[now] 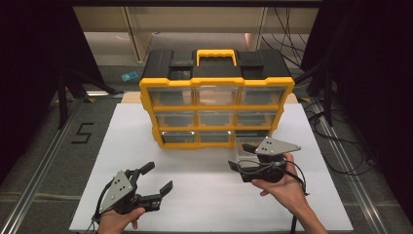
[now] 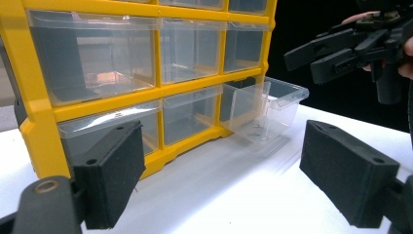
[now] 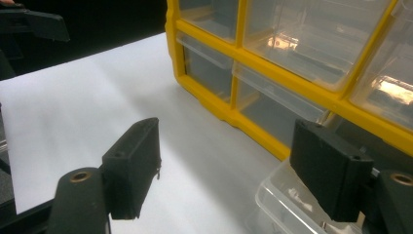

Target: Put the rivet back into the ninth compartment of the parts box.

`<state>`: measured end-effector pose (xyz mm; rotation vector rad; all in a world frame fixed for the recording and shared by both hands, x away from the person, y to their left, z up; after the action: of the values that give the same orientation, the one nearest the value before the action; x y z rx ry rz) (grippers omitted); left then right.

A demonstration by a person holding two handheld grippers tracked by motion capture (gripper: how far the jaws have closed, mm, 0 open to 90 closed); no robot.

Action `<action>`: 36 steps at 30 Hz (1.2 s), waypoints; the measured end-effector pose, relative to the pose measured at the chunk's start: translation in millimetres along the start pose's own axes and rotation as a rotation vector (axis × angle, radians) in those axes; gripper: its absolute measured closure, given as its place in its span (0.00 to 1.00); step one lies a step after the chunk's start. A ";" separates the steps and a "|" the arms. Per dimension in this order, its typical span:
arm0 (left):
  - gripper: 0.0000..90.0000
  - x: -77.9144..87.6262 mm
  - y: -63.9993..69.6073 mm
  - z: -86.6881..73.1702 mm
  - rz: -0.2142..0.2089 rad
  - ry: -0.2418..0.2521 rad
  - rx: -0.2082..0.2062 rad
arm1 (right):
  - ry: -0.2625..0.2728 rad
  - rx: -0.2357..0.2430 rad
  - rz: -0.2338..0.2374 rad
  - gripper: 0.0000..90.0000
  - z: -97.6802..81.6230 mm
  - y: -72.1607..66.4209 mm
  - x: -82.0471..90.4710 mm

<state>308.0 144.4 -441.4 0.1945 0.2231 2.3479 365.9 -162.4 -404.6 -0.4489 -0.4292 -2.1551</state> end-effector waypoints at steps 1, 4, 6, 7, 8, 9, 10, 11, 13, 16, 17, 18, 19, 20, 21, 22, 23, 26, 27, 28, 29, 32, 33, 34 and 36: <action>0.18 -1.0 0.1 0.1 -0.013 0.009 -0.004 | 0.009 0.002 -0.005 0.31 -1.0 0.1 0.6; 0.18 -0.3 0.3 -0.3 -0.002 -0.001 0.003 | 0.013 -0.002 -0.004 0.30 -4.3 -1.6 3.6; 0.18 -0.4 0.4 -0.9 -0.002 -0.005 0.003 | 0.014 -0.006 -0.001 0.30 -6.2 -2.4 5.5; 0.18 -0.3 0.4 -1.1 -0.002 -0.007 0.004 | 0.020 -0.005 -0.010 0.30 -7.1 -2.2 5.9; 0.18 -0.4 0.4 -0.9 -0.002 -0.006 0.005 | 0.017 -0.006 -0.014 0.29 -8.4 -2.5 6.7; 0.18 -0.5 0.1 -0.6 -0.003 -0.004 0.001 | 0.016 -0.013 -0.008 0.29 -9.6 -3.6 7.3; 0.18 -0.5 0.1 -0.6 -0.003 -0.004 0.001 | 0.025 -0.013 -0.011 0.29 -10.7 -4.0 6.8; 0.18 -0.4 0.2 -0.8 -0.002 -0.005 0.004 | 0.022 -0.017 -0.006 0.29 -12.1 -4.8 7.6; 0.18 -0.3 0.2 -0.8 -0.003 -0.006 0.004 | 0.026 -0.018 -0.005 0.28 -14.3 -6.1 8.6; 0.18 -0.3 0.3 -0.8 -0.003 -0.006 0.001 | 0.021 -0.027 0.000 0.27 -17.6 -9.1 9.3; 0.18 -0.3 0.6 -1.1 -0.003 -0.007 0.005 | 0.026 -0.023 -0.003 0.27 -18.5 -9.7 9.5; 0.18 -0.4 0.6 -1.2 -0.003 -0.008 0.007 | 0.037 -0.025 -0.005 0.27 -19.1 -10.7 9.8; 0.18 -0.6 0.6 -1.2 -0.003 -0.008 0.007 | 0.038 -0.027 -0.003 0.27 -19.8 -11.4 10.1; 0.18 -0.7 0.6 -1.3 -0.004 -0.008 0.003 | 0.031 -0.035 0.006 0.26 -20.6 -12.8 11.3; 0.18 -0.6 0.8 -1.4 -0.005 -0.010 0.003 | 0.041 -0.027 0.002 0.26 -21.2 -13.0 11.7; 0.18 -0.5 1.0 -1.5 -0.005 -0.010 0.006 | 0.048 -0.032 0.004 0.26 -21.5 -14.2 11.8; 0.18 -0.6 0.9 -1.5 -0.005 -0.010 0.007 | 0.051 -0.034 0.012 0.26 -21.9 -15.7 12.9; 0.18 -0.6 0.8 -1.7 -0.005 -0.011 0.005 | 0.072 -0.031 0.006 0.26 -22.1 -17.0 14.9; 0.18 -0.6 1.0 -1.8 -0.006 -0.012 0.005 | 0.077 -0.027 0.001 0.26 -22.3 -17.4 16.2; 0.18 -0.5 1.1 -1.8 -0.006 -0.012 0.007 | 0.083 -0.030 0.002 0.26 -22.3 -18.1 16.9; 0.18 -0.5 0.9 -1.8 -0.005 -0.012 0.007 | 0.089 -0.031 0.005 0.25 -22.6 -18.6 17.9; 0.18 -0.2 1.1 -2.0 -0.006 -0.012 0.005 | 0.089 -0.025 -0.006 0.24 -24.3 -18.8 20.1; 0.18 0.0 1.3 -2.0 -0.006 -0.011 0.007 | 0.087 -0.038 0.000 0.24 -25.0 -19.8 21.3; 0.18 0.0 1.0 -1.9 -0.005 -0.011 0.007 | 0.100 -0.048 0.009 0.24 -25.3 -20.9 21.0; 0.18 -0.3 0.6 -1.9 -0.005 -0.011 0.003 | 0.109 -0.034 -0.008 0.24 -26.2 -19.4 22.7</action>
<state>307.4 143.6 -443.1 0.2081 0.2215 2.3407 333.2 -179.1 -419.8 -0.3466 -0.3345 -2.1858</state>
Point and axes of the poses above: each handheld gripper's, and its own axes: x roughly backward along the jaws, z roughly out of its top, y roughly to its right, the point moved 5 cm from there along -x, roughly forward along the jaws, and after that the axes turned 10 degrees about x, right-handed, at the moved point
